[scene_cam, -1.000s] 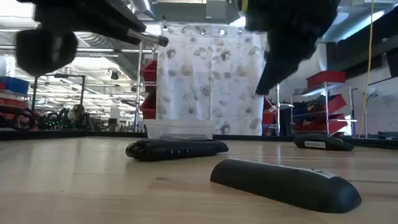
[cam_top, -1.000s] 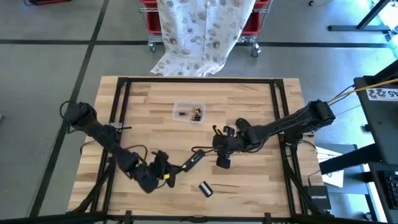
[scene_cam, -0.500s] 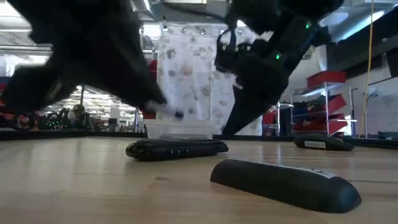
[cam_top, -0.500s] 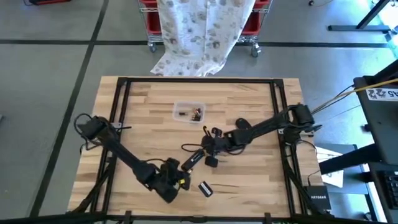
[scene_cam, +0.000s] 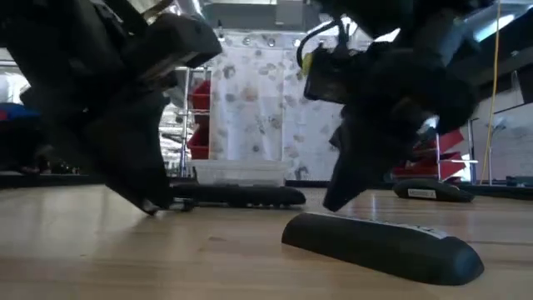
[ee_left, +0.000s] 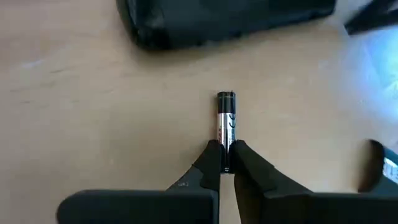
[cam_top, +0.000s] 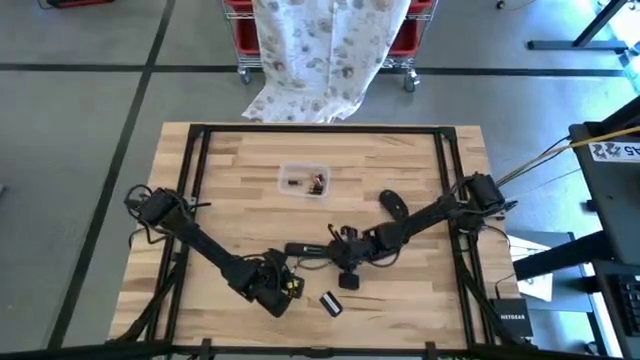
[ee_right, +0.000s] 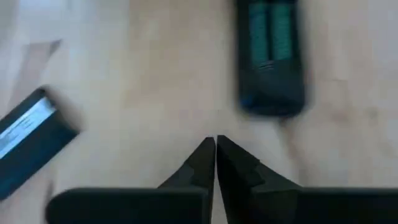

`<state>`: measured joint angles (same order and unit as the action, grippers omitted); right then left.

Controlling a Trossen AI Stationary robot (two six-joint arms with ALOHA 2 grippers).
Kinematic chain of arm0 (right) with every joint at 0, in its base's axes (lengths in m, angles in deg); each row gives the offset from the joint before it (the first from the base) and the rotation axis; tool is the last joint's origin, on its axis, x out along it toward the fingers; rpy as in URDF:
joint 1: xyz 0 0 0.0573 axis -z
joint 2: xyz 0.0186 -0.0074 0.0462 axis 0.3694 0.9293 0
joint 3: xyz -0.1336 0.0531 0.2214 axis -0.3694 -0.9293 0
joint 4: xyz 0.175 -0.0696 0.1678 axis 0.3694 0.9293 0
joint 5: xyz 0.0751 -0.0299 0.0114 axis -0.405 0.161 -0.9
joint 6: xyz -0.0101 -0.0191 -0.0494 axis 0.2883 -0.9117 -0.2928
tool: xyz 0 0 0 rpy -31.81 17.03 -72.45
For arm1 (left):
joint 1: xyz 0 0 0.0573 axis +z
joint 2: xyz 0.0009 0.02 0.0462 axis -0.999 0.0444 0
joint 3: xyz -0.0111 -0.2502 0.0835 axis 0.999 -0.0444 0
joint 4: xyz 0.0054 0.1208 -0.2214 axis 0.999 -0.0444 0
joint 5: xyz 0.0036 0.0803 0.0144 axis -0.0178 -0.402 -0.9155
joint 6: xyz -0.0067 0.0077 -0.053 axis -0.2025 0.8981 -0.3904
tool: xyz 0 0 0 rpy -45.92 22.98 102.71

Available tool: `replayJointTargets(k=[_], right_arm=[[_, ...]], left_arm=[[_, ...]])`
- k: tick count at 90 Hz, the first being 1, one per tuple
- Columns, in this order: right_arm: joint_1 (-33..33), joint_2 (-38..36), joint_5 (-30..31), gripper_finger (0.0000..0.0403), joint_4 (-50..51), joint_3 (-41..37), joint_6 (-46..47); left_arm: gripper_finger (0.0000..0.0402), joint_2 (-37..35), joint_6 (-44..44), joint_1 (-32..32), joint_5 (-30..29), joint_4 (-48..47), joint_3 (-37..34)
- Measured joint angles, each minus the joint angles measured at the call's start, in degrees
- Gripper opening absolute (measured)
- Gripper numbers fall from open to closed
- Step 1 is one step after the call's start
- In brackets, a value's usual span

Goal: Insert battery
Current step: Insert the silver battery into the remote

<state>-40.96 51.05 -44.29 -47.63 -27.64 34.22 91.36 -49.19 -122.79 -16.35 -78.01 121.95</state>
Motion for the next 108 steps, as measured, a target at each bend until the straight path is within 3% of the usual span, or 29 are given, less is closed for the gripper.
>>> replayJointTargets(k=[13,30,44,55,82,108], right_arm=[[-0.99,-0.37,0.96,0.0,1.47,0.0,0.5],[-0.96,-3.36,1.03,0.0,5.5,0.0,0.1],[-0.97,-8.48,4.0,0.0,10.57,0.0,-1.55],[-0.97,-11.92,7.01,0.0,13.67,0.0,-0.84],[-1.0,-13.19,5.4,0.0,11.85,0.0,13.76],[-0.95,-12.94,7.65,0.0,10.47,0.0,26.11]], left_arm=[[0.0001,-2.25,3.64,-1.36,1.67,0.3,0.99],[0.0001,-5.31,16.51,-0.67,7.1,-3.75,6.34],[0.0001,-5.68,33.34,5.25,16.0,-14.45,11.89],[0.0001,-5.7,48.98,11.31,18.63,-18.61,13.7],[0.0001,-5.68,84.2,23.9,28.01,-19.13,13.81],[0.0001,-4.42,101.16,27.67,32.87,-18.77,13.8]])
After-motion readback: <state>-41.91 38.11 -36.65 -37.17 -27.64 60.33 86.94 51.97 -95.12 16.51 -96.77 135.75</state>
